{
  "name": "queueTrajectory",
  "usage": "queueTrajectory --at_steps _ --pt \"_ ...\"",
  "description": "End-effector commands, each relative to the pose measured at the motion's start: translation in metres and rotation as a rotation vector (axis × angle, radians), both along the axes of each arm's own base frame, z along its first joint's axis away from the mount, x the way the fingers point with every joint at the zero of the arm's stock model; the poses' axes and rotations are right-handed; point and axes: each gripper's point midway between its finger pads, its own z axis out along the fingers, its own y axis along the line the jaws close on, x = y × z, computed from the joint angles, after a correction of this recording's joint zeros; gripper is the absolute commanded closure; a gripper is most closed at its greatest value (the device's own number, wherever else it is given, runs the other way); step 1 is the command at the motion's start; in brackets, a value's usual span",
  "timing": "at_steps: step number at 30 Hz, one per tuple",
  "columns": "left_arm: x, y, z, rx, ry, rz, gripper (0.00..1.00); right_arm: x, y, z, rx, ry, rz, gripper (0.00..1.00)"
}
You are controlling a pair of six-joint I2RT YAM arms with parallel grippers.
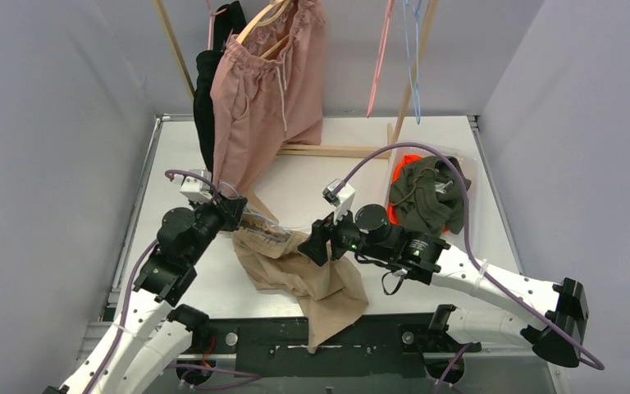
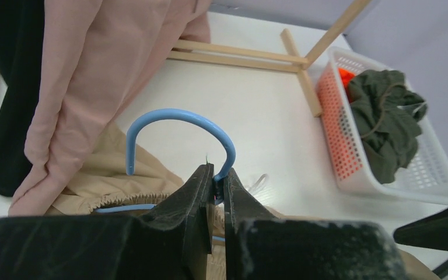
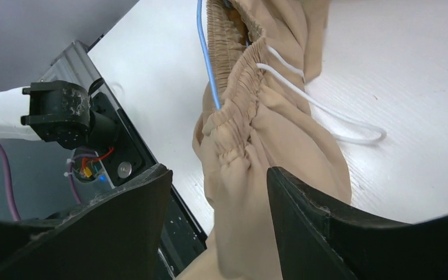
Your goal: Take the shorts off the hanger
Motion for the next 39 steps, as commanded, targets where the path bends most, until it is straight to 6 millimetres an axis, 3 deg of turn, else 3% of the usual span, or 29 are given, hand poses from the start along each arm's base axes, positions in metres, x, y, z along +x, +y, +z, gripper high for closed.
queueTrajectory --at_steps 1,6,11,12,15,16,21,23,27,29,35,39 --pt "0.006 0.018 0.005 0.068 -0.010 0.084 1.00 0.000 -0.001 0.012 0.016 -0.002 -0.008 0.39" --pt "0.004 0.017 0.000 0.061 -0.025 0.072 1.00 -0.001 0.007 0.003 -0.024 0.001 0.020 0.45" --pt "0.001 0.017 -0.001 0.077 -0.036 0.058 1.00 0.012 0.012 -0.009 -0.087 0.010 -0.025 0.49" --pt "0.000 0.017 -0.004 0.086 -0.034 0.051 1.00 0.015 0.013 -0.009 -0.092 0.009 -0.034 0.53" --pt "-0.004 0.018 -0.010 0.108 -0.024 0.047 1.00 0.020 0.015 -0.010 -0.129 0.020 -0.056 0.85" --pt "-0.005 0.020 -0.011 0.114 -0.021 0.052 1.00 0.020 0.016 -0.009 -0.136 0.019 -0.059 0.90" --pt "-0.006 0.028 -0.016 0.131 -0.026 0.083 1.00 0.017 0.014 -0.013 -0.142 0.015 -0.052 0.99" --pt "-0.006 0.030 -0.017 0.134 -0.026 0.095 1.00 0.016 0.011 -0.012 -0.137 0.009 -0.053 0.96" --pt "-0.005 0.033 -0.017 0.136 -0.025 0.110 1.00 0.009 0.010 -0.007 -0.092 0.002 -0.028 0.50" --pt "-0.005 0.032 -0.017 0.133 -0.024 0.110 1.00 0.005 0.011 -0.012 -0.090 0.005 -0.002 0.43" --pt "-0.006 0.041 -0.012 0.132 -0.034 0.156 1.00 0.012 0.015 -0.034 -0.205 0.045 -0.014 0.45" --pt "-0.006 0.043 -0.015 0.141 -0.029 0.161 1.00 0.005 0.027 -0.039 -0.217 0.039 0.055 0.63"
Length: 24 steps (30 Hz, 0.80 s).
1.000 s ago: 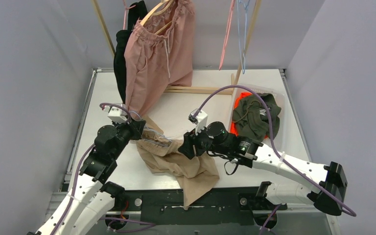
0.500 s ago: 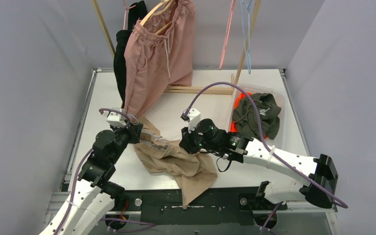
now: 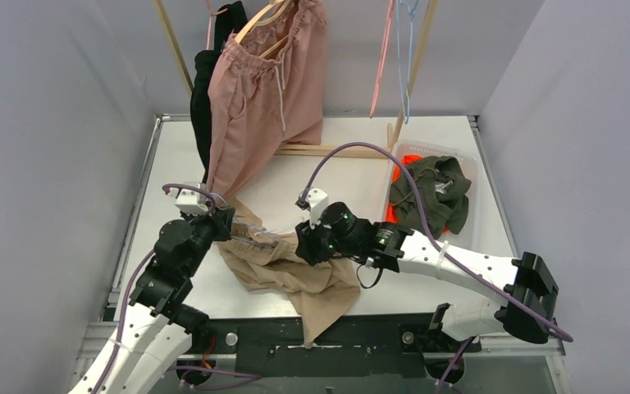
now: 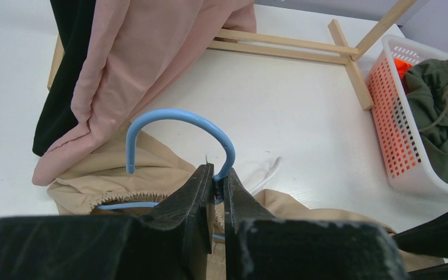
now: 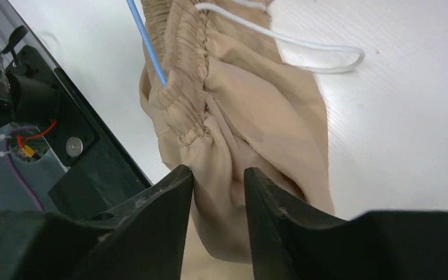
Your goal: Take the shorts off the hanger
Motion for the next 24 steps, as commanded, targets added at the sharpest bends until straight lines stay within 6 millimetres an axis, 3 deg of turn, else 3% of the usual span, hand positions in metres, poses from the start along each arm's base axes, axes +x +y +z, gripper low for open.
queueTrajectory --at_steps 1,3,5,9,17,24 --pt "0.004 0.010 0.013 0.010 -0.046 0.049 1.00 -0.001 0.015 0.019 0.026 -0.041 0.054 0.73" --pt "0.004 0.012 0.012 0.015 -0.046 0.060 1.00 0.007 0.006 0.021 0.005 -0.065 -0.004 0.92" --pt "0.004 0.013 0.013 0.015 -0.047 0.060 1.00 0.014 -0.006 0.025 0.007 -0.093 -0.069 1.00" --pt "0.005 0.017 0.015 0.012 -0.050 0.089 1.00 0.020 -0.030 0.038 0.069 -0.129 -0.167 0.98" --pt "0.003 0.045 0.017 -0.012 -0.034 0.252 1.00 0.043 -0.076 0.029 0.057 -0.099 -0.370 0.98" --pt "0.002 0.059 0.016 -0.004 -0.027 0.326 1.00 0.066 -0.115 0.037 0.050 -0.157 -0.602 0.97"
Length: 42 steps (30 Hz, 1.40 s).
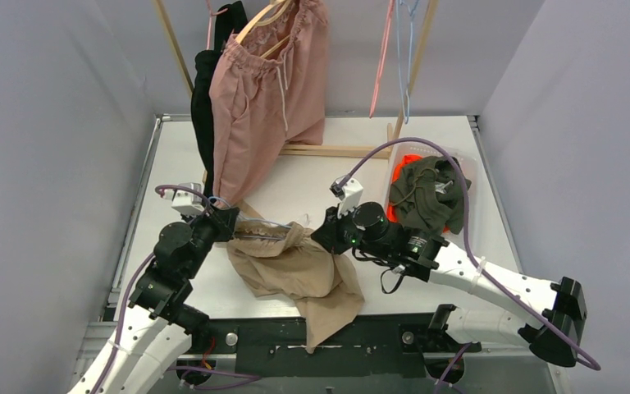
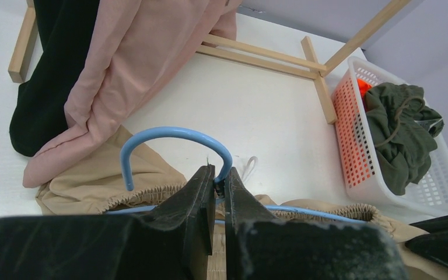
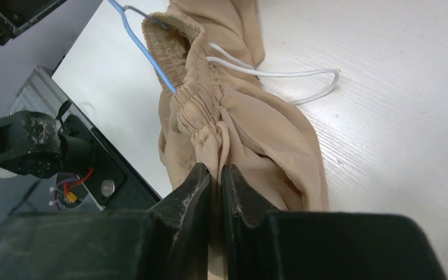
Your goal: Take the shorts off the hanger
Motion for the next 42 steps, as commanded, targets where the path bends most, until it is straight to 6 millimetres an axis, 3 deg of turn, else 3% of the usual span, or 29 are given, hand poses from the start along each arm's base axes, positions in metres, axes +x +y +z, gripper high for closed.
queueTrajectory --at_steps 1,4,9,13,17,18,19,21,24,28,32,34,39,42 --pt "0.006 0.063 0.008 0.128 -0.014 0.300 1.00 0.055 -0.091 0.002 -0.109 -0.090 -0.479 0.97" --pt "0.006 0.065 0.008 0.128 -0.014 0.310 1.00 0.059 -0.103 0.010 -0.066 -0.100 -0.555 0.98" --pt "0.006 0.065 0.008 0.128 -0.015 0.310 1.00 0.054 -0.104 0.027 0.016 -0.114 -0.546 0.98" --pt "0.006 0.067 0.008 0.130 -0.016 0.321 1.00 0.049 -0.116 0.025 -0.003 -0.095 -0.577 1.00" --pt "0.006 0.062 0.009 0.121 -0.022 0.293 1.00 0.046 -0.114 0.024 0.008 -0.094 -0.552 0.99" --pt "0.006 0.061 0.010 0.119 -0.025 0.284 1.00 0.046 -0.110 0.025 0.020 -0.095 -0.536 0.94" --pt "0.006 0.059 0.010 0.117 -0.028 0.275 1.00 0.044 -0.100 0.024 0.035 -0.091 -0.487 0.83" --pt "0.007 0.056 0.011 0.113 -0.034 0.256 1.00 0.037 -0.071 0.021 0.046 -0.089 -0.325 0.67" --pt "0.007 0.052 0.012 0.109 -0.040 0.237 1.00 0.035 -0.031 0.017 0.038 -0.079 -0.159 0.56" --pt "0.007 0.044 0.015 0.100 -0.055 0.189 1.00 0.046 0.007 -0.003 -0.099 -0.088 -0.107 0.46" --pt "0.006 0.034 0.019 0.089 -0.071 0.136 1.00 0.069 0.025 -0.029 -0.219 -0.049 -0.170 0.44" --pt "0.005 0.035 0.019 0.089 -0.070 0.139 1.00 0.071 0.036 -0.044 -0.247 -0.001 -0.141 0.45" --pt "0.005 0.040 0.019 0.094 -0.069 0.165 1.00 0.063 0.054 -0.046 -0.210 0.030 -0.052 0.49" --pt "0.005 0.042 0.019 0.094 -0.070 0.173 1.00 0.056 0.058 -0.046 -0.198 0.036 -0.007 0.60"
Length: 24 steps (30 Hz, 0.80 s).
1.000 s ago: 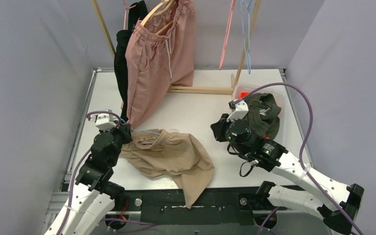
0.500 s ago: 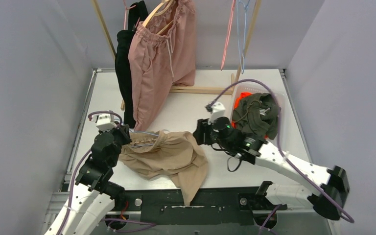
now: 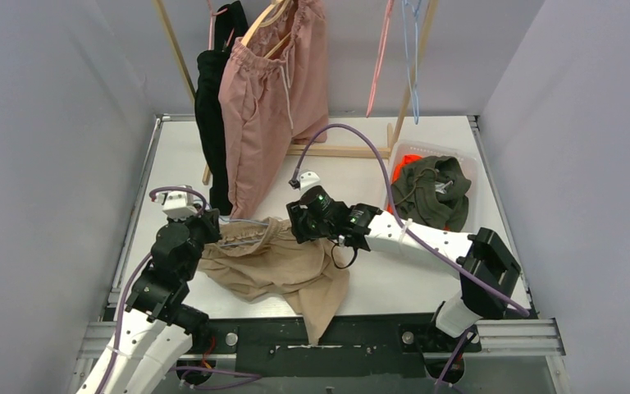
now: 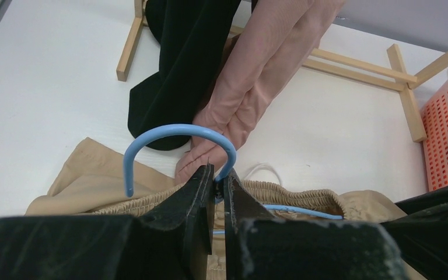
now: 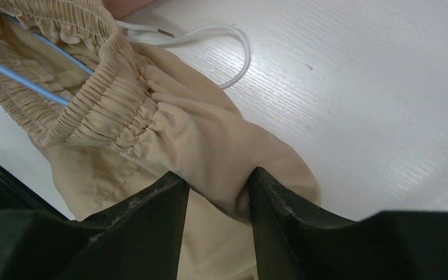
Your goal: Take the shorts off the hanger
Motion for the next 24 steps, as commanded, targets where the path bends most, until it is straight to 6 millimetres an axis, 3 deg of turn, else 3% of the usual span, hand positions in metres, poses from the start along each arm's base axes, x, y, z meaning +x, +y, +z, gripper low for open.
queueTrajectory --at_steps 1,3,6,9,11,15,17,20,24 --pt "0.004 -0.001 0.033 -0.046 -0.104 0.002 1.00 -0.003 0.014 0.028 0.083 -0.025 0.060 0.61" --pt "0.004 0.001 0.032 -0.043 -0.101 0.012 1.00 0.001 0.003 0.022 0.029 -0.011 0.004 0.61" --pt "0.004 0.003 0.032 -0.040 -0.100 0.022 1.00 0.006 -0.014 0.010 -0.063 0.008 -0.066 0.49" --pt "0.005 0.002 0.031 -0.040 -0.097 0.020 1.00 0.005 -0.018 0.002 -0.096 0.023 -0.076 0.49" --pt "0.005 0.002 0.032 -0.039 -0.098 0.019 1.00 0.005 -0.017 0.003 -0.092 0.023 -0.073 0.57" --pt "0.005 0.003 0.031 -0.037 -0.096 0.021 1.00 0.005 -0.012 0.011 -0.055 0.013 -0.061 0.83" --pt "0.005 0.004 0.031 -0.034 -0.094 0.027 1.00 0.005 -0.016 0.013 -0.066 0.012 -0.072 0.84" --pt "0.005 0.005 0.031 -0.034 -0.094 0.034 1.00 0.004 -0.025 0.010 -0.089 0.014 -0.096 0.97" --pt "0.004 0.007 0.032 -0.033 -0.095 0.044 1.00 0.018 -0.059 0.006 -0.149 0.001 -0.256 1.00"
